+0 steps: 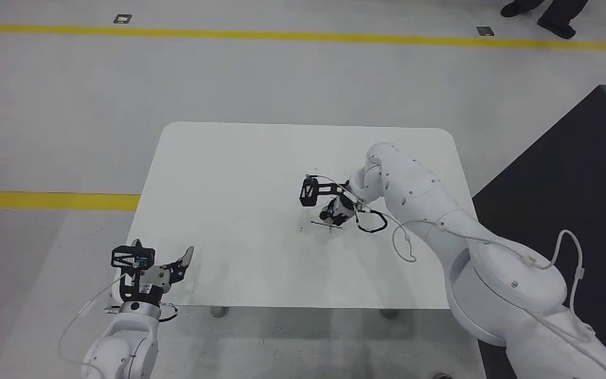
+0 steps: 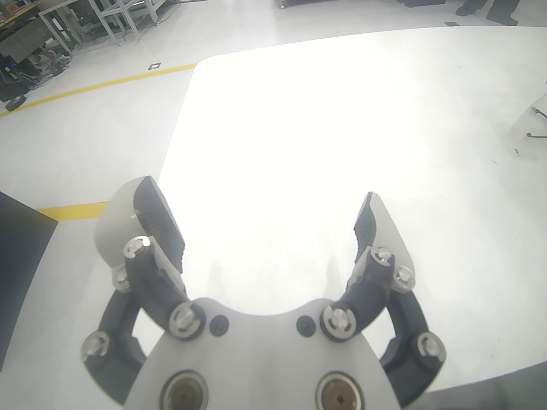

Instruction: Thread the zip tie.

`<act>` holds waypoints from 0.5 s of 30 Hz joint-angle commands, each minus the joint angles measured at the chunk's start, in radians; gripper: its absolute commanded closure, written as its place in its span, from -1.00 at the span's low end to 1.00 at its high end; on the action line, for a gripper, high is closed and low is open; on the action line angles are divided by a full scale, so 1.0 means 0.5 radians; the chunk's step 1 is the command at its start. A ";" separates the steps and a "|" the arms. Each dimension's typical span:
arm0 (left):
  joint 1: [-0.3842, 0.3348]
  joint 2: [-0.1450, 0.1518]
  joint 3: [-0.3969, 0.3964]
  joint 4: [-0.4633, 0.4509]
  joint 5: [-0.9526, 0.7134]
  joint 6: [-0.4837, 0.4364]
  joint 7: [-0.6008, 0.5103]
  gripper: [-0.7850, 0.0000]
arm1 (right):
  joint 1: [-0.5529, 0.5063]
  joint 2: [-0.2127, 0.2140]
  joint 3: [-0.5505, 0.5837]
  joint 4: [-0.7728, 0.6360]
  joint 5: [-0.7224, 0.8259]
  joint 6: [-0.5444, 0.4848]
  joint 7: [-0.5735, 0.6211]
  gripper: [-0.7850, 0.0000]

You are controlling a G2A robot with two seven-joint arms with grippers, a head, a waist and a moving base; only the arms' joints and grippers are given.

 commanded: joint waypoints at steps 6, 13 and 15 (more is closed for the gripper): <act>0.000 0.000 0.000 0.000 0.000 0.000 0.000 -1.00 | 0.000 0.000 0.000 0.000 0.000 0.000 0.000 1.00; 0.000 0.000 0.000 0.000 0.000 0.000 0.000 -1.00 | 0.000 0.000 0.000 0.000 0.000 0.000 0.000 1.00; 0.000 0.000 0.000 0.000 0.000 0.000 0.000 -1.00 | -0.020 0.002 -0.004 -0.044 -0.037 0.029 -0.036 1.00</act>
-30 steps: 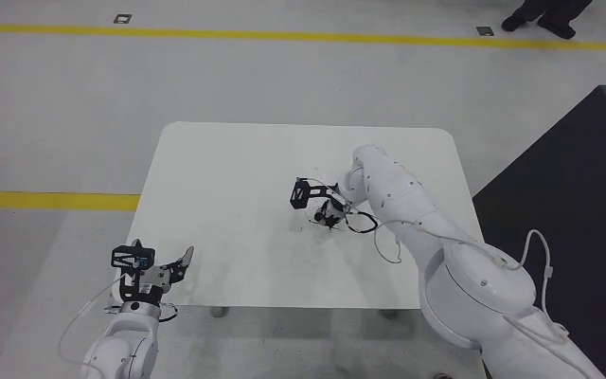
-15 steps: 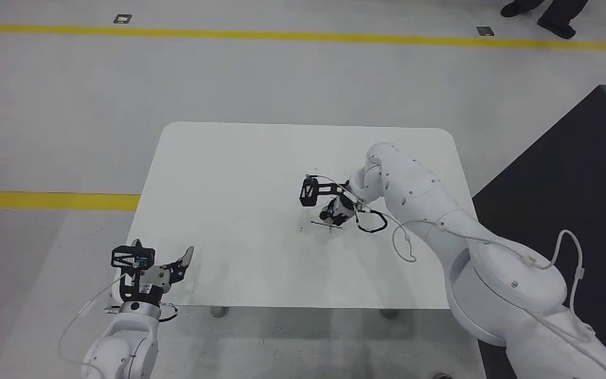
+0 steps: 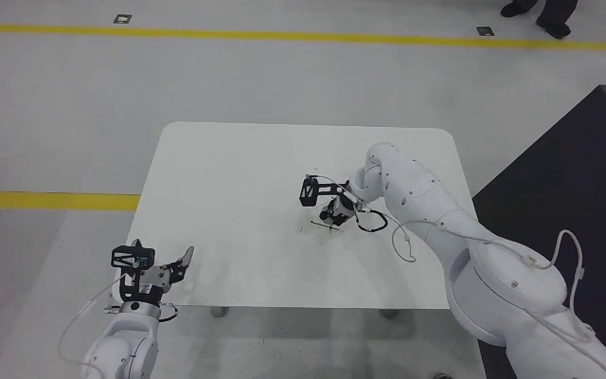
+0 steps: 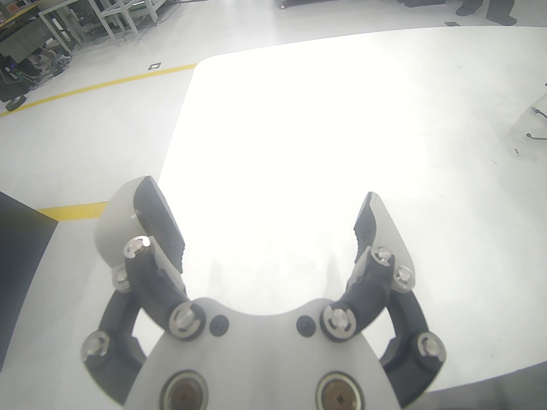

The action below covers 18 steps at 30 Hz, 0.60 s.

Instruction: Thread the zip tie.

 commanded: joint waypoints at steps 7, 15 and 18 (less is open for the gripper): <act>0.000 0.000 0.000 0.000 0.000 0.000 0.000 -1.00 | -0.013 0.011 0.005 -0.115 -0.106 0.036 -0.045 1.00; 0.000 0.000 0.000 0.000 0.000 0.000 0.000 -1.00 | -0.019 -0.001 0.027 -0.137 -0.090 0.098 0.056 0.65; 0.000 0.000 0.000 0.000 0.000 0.000 0.000 -1.00 | -0.024 -0.009 0.031 -0.137 -0.089 0.096 0.080 0.62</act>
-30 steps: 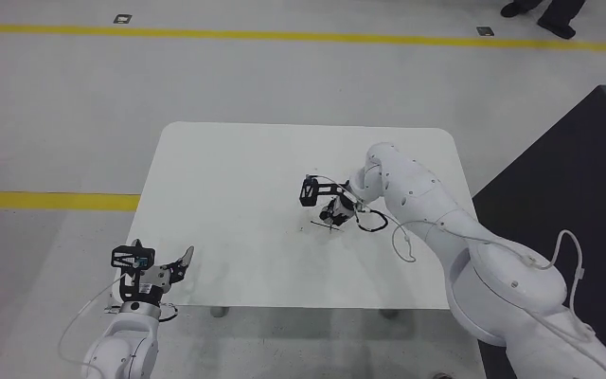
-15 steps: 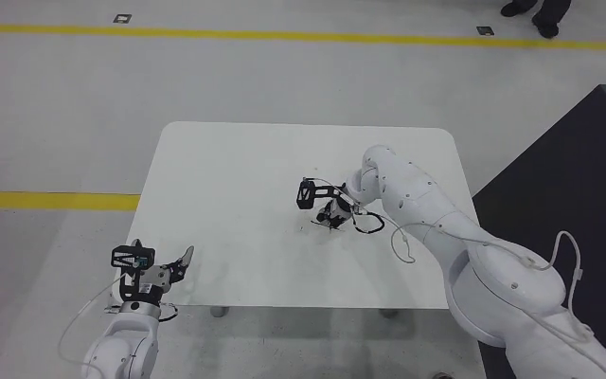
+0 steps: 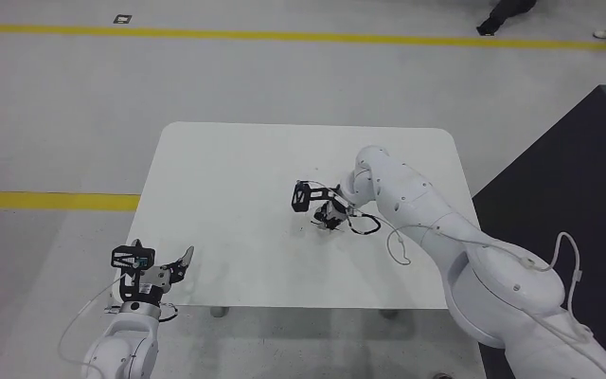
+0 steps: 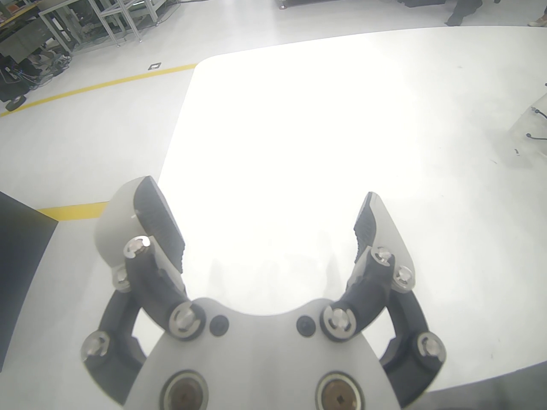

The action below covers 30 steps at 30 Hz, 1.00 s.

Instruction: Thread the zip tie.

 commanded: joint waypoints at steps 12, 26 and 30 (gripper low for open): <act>0.000 0.000 0.000 0.000 0.000 0.000 0.000 -1.00 | -0.019 -0.061 0.005 0.075 -0.014 0.037 0.063 0.57; 0.000 0.000 0.000 0.000 0.000 0.000 0.000 -1.00 | -0.018 -0.107 0.028 0.124 -0.093 0.125 0.025 0.58; 0.000 0.000 0.000 0.000 0.000 0.000 0.000 -1.00 | -0.022 -0.124 0.036 0.139 -0.088 0.126 0.052 0.59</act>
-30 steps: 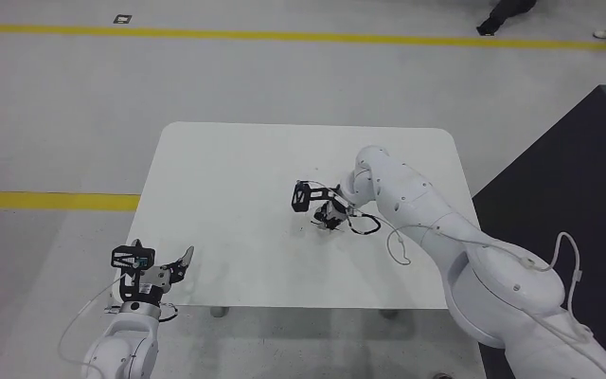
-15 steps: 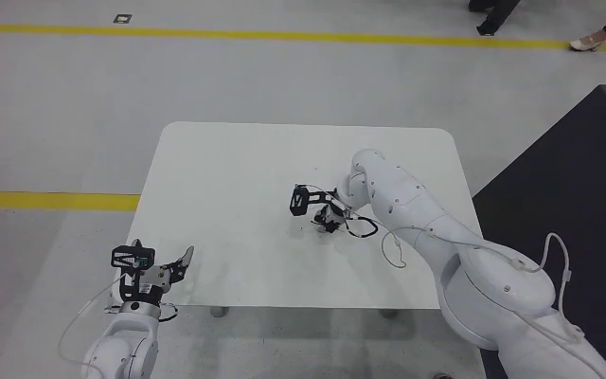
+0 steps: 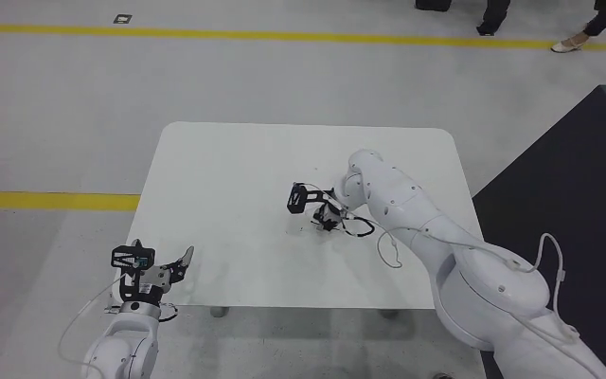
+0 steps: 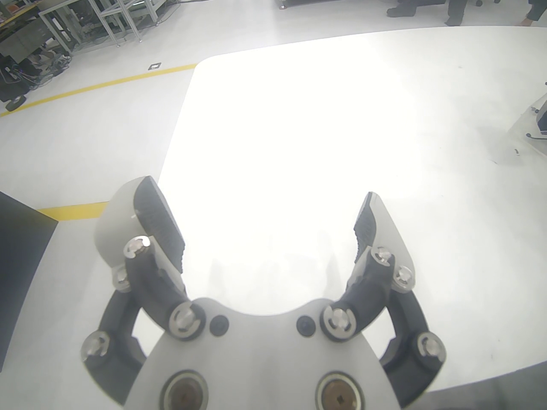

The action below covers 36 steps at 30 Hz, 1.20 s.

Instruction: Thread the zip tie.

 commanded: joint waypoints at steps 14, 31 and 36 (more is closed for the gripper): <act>0.000 0.000 0.000 0.000 0.000 0.000 0.000 -1.00 | -0.004 -0.066 0.023 0.102 -0.008 0.020 0.077 0.66; 0.000 0.000 0.000 0.000 0.000 0.000 0.000 -1.00 | 0.014 -0.113 0.059 0.240 0.006 -0.150 -0.008 1.00; 0.000 0.000 0.000 0.000 0.000 0.000 0.000 -1.00 | 0.023 -0.057 0.010 0.204 0.112 -0.243 -0.101 1.00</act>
